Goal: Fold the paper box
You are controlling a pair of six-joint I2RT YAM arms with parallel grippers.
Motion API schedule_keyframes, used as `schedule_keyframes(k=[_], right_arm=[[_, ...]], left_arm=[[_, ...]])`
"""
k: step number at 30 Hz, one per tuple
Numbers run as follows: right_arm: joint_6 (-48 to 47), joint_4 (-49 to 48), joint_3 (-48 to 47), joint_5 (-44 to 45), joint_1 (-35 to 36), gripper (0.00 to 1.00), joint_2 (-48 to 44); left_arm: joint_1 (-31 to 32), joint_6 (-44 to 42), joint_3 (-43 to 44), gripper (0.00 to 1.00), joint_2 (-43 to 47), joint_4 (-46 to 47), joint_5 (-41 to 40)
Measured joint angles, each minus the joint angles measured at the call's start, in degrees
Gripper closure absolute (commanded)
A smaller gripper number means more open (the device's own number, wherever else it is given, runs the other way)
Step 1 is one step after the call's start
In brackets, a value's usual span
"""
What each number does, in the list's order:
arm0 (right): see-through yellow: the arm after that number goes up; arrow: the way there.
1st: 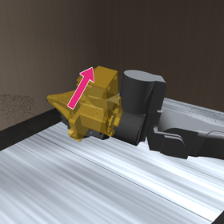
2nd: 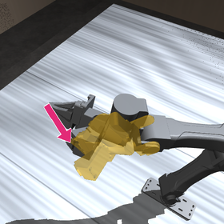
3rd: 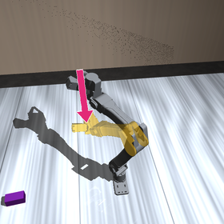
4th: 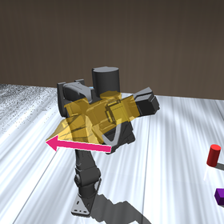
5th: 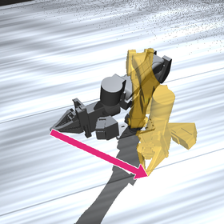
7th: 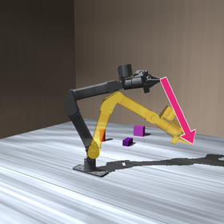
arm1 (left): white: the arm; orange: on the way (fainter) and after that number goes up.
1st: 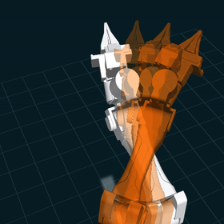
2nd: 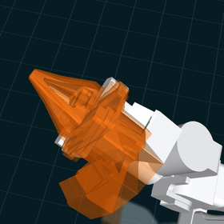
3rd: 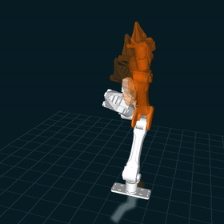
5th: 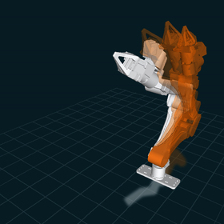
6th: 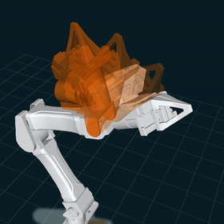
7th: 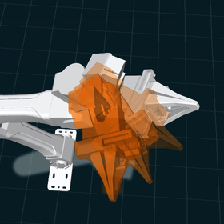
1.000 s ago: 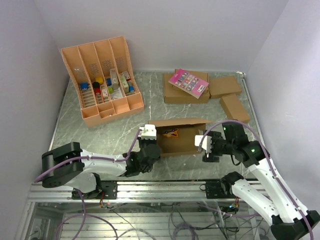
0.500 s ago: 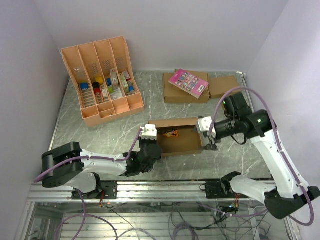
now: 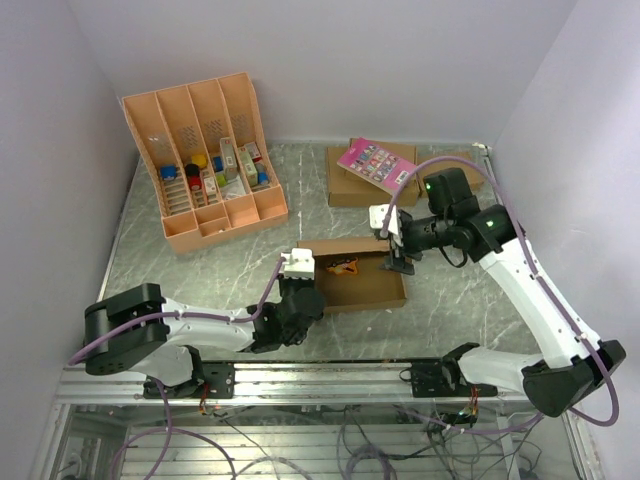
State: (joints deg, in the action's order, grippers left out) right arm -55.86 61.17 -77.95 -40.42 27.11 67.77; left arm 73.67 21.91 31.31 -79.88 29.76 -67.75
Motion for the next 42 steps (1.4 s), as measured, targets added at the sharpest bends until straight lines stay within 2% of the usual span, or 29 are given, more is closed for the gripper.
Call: schedule_keyframes(k=[6, 11, 14, 17, 20, 21, 28, 32, 40, 42], right_arm=[[0.3, -4.7, 4.3, 6.3, 0.6, 0.60, -0.5], [-1.1, -8.3, 7.6, 9.2, 0.6, 0.86, -3.7], [-2.9, -9.1, 9.6, 9.8, 0.6, 0.95, -5.9], [-4.7, -9.3, 10.6, 10.1, 0.8, 0.97, -7.5], [-5.7, -9.4, 11.4, 10.7, 1.6, 0.98, -8.6], [-5.9, -9.5, 11.6, 10.9, 1.8, 0.98, -8.9], [-6.1, -10.8, 13.9, 11.8, 1.9, 1.00, -10.9], [-6.1, -11.2, 14.9, 11.8, 1.9, 1.00, -11.6], [-6.2, -10.6, 16.0, 11.5, 2.0, 1.00, -12.4], [-6.8, -10.0, 16.4, 11.0, 1.9, 1.00, -12.5]], left_arm=[[0.0, 0.0, 0.2, 0.93, -0.4, 0.0, 0.0], [0.0, 0.0, 0.3, 0.93, -0.6, 0.0, 0.1], [0.0, 0.0, 0.6, 0.93, -0.7, 0.0, 0.2], [0.0, 0.1, 0.7, 0.89, -0.7, 0.0, 0.9], [0.0, 0.9, 0.7, 0.64, -0.3, -0.7, 1.8], [0.0, 1.2, 0.7, 0.59, -0.1, -1.5, 2.3], [0.1, 5.8, 0.7, 0.44, 8.7, -12.0, 12.7], [0.1, 6.2, 0.6, 0.40, 17.6, -18.2, 22.2], [0.2, 5.6, 0.1, 0.39, 40.7, -26.3, 48.5], [0.3, 5.6, 1.5, 0.39, 43.7, -28.8, 51.3]])
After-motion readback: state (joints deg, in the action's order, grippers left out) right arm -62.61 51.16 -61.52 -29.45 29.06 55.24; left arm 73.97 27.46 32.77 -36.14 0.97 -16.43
